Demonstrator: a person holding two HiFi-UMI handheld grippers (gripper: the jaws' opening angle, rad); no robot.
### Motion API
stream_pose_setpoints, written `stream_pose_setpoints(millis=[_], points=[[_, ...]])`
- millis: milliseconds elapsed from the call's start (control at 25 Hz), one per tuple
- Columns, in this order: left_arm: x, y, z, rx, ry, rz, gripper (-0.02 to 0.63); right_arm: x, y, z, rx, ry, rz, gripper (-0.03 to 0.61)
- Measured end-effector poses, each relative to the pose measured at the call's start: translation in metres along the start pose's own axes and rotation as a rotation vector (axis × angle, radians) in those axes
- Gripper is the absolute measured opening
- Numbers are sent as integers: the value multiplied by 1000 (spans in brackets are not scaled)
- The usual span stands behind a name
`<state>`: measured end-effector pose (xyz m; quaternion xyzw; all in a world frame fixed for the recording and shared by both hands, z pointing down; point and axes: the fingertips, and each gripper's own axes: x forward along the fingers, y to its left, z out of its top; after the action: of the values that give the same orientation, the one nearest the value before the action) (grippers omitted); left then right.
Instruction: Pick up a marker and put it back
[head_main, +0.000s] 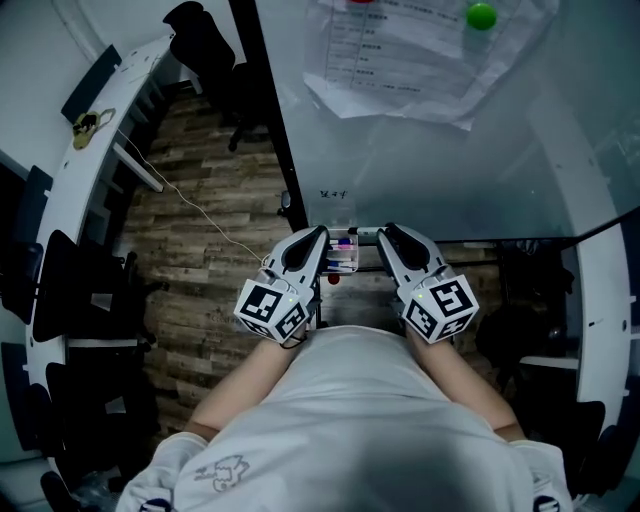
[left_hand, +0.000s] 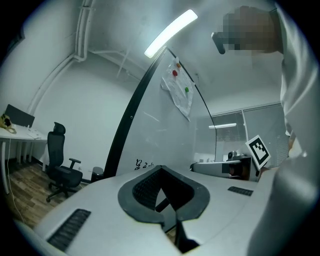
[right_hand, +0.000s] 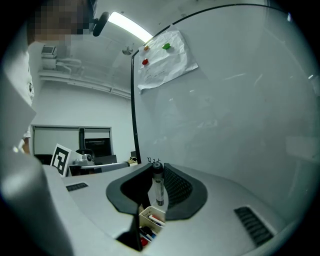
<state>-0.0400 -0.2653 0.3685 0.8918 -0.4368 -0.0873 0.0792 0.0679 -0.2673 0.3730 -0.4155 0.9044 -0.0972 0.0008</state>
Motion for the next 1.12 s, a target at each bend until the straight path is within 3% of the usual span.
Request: stream_pose_setpoints(millis=[560,1120], points=[[1,35,-19,-29,79,-98,5,30,2,-33,48,87,-104,74],[0,52,-60,-98,163,-72,5,53,-16,-83,110,200,-97,74]])
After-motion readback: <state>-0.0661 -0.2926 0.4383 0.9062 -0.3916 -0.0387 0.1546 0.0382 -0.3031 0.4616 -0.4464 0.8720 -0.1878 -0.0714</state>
